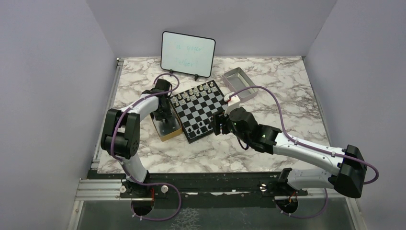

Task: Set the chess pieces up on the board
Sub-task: Pick up the chess piece from the storage box.

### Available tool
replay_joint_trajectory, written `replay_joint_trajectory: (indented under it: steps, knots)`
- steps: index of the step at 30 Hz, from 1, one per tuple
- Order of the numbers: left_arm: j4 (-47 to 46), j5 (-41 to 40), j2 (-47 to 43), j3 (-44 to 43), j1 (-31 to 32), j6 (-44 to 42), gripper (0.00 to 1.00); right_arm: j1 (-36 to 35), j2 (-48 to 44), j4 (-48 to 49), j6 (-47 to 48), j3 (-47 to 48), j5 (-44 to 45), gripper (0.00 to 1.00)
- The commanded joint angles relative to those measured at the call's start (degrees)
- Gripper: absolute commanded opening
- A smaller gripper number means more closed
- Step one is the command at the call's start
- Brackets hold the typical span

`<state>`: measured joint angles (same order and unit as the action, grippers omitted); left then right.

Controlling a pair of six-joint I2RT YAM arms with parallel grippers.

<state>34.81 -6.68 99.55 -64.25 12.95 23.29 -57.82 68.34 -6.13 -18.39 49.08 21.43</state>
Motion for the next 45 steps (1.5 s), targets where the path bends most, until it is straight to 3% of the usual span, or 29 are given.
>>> replay_joint_trajectory:
  steps: [1,20,33,42,45]
  knots:
    - [0.4,-1.2,0.0,-0.2,0.2,-0.1,0.36,-0.5,-0.3,-0.3,0.0,-0.3,1.4,0.67]
    - [-0.3,1.6,3.0,-2.3,0.2,-1.0,0.28,-0.5,-1.3,0.3,0.1,-1.2,1.2,0.67]
    - [1.1,2.5,-1.0,-2.4,0.5,-4.1,0.18,-0.2,1.3,1.5,-3.5,-1.5,-2.9,0.67]
    - [1.5,3.4,-12.7,-0.7,2.9,-7.2,0.18,11.5,4.2,4.3,-9.7,0.3,-21.8,0.68]
    - [0.7,7.3,-16.7,-0.2,4.0,-8.8,0.18,14.8,5.0,4.9,-10.9,1.3,-27.2,0.66]
